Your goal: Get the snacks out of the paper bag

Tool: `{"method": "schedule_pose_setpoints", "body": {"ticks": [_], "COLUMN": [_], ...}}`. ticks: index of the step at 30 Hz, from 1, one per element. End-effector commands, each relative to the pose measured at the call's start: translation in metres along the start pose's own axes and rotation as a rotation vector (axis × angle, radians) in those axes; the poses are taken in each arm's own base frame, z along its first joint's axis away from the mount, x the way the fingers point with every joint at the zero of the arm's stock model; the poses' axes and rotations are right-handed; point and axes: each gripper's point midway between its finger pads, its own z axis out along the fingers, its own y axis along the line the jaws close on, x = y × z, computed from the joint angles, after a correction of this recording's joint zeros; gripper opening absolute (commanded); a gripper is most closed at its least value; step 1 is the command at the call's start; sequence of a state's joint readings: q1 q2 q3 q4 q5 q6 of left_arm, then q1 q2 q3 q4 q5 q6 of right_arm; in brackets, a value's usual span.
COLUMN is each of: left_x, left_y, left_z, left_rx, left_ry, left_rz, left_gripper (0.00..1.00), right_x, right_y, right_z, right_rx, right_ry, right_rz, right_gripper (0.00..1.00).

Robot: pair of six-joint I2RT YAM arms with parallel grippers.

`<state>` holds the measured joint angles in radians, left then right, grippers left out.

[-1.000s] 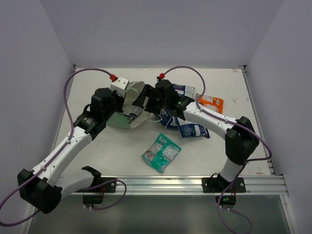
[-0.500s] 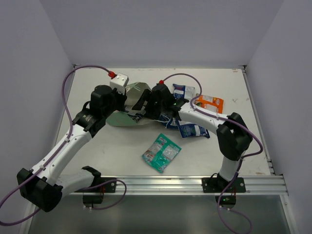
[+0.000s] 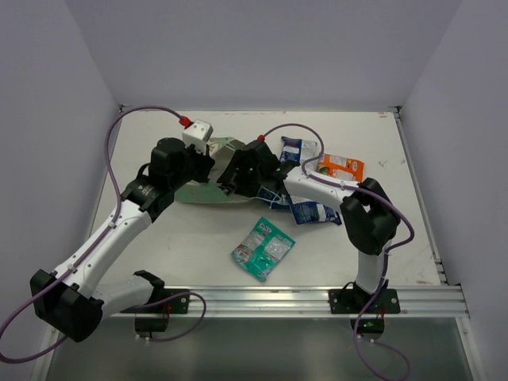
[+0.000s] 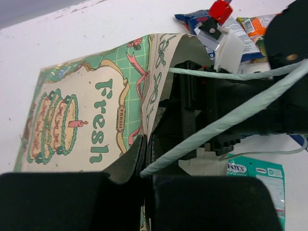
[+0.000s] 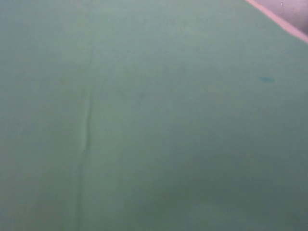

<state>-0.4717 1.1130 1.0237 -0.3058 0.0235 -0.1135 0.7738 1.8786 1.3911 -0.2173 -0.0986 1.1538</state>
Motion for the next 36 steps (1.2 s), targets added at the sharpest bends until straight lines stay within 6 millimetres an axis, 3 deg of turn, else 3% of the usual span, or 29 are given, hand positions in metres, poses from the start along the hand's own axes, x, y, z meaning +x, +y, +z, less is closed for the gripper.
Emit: {"method": "schedule_pose_setpoints", "body": {"ticks": [1,5,6,7,10,16,17,19,22,26,30,31,32,34,35,36], "left_x": [-0.050,-0.049,-0.048,-0.046,-0.040,-0.025,-0.024,-0.028,-0.034,-0.036,-0.036,-0.034,-0.033,-0.032,-0.031,-0.033], "left_y": [-0.022,-0.022,-0.019,-0.018,-0.012,0.016,0.020,0.030,0.041,0.052,0.066,0.069,0.081,0.085,0.092,0.092], "left_z": [-0.009,-0.012,-0.012,-0.012,-0.012,-0.013,-0.014,-0.017,-0.021,-0.018,-0.015,-0.015,-0.016,-0.015,-0.016,-0.017], "left_rx": [0.097,0.094,0.081,0.074,0.045,-0.103,-0.126,-0.183,-0.248,-0.305,-0.316,-0.316,-0.336,-0.312,-0.325,-0.319], "left_ry": [-0.144,-0.149,-0.149,-0.145,-0.132,-0.072,-0.067,-0.066,-0.049,-0.020,-0.003,0.006,0.009,0.016,0.019,0.016], "left_rz": [-0.042,-0.040,-0.034,-0.030,-0.022,0.008,0.009,0.015,0.020,0.014,-0.048,-0.066,-0.092,-0.128,-0.143,-0.148], "left_gripper": [0.00,0.00,0.00,0.00,0.00,0.00,0.00,0.00,0.00,0.00,0.00,0.00,0.00,0.00,0.00,0.00], "right_x": [-0.005,-0.014,-0.016,-0.021,-0.031,-0.054,-0.060,-0.068,-0.084,-0.093,-0.108,-0.107,-0.119,-0.129,-0.145,-0.153], "right_y": [0.023,0.034,0.035,0.039,0.048,0.091,0.108,0.116,0.141,0.156,0.143,0.144,0.136,0.127,0.121,0.111], "right_z": [0.010,0.008,0.006,0.001,-0.010,-0.067,-0.090,-0.111,-0.162,-0.219,-0.274,-0.297,-0.309,-0.330,-0.351,-0.355], "right_rx": [-0.077,-0.115,-0.120,-0.126,-0.147,-0.257,-0.300,-0.302,-0.347,-0.426,-0.471,-0.497,-0.484,-0.471,-0.454,-0.418], "right_ry": [-0.010,-0.046,-0.059,-0.085,-0.131,-0.246,-0.282,-0.328,-0.403,-0.414,-0.423,-0.444,-0.477,-0.509,-0.565,-0.581], "right_rz": [0.020,-0.015,-0.046,-0.061,-0.132,-0.301,-0.324,-0.397,-0.487,-0.564,-0.613,-0.630,-0.626,-0.636,-0.629,-0.630], "right_gripper": [0.72,0.45,0.36,0.18,0.00,0.00,0.00,0.00,0.00,0.00,0.00,0.00,0.00,0.00,0.00,0.00]}}
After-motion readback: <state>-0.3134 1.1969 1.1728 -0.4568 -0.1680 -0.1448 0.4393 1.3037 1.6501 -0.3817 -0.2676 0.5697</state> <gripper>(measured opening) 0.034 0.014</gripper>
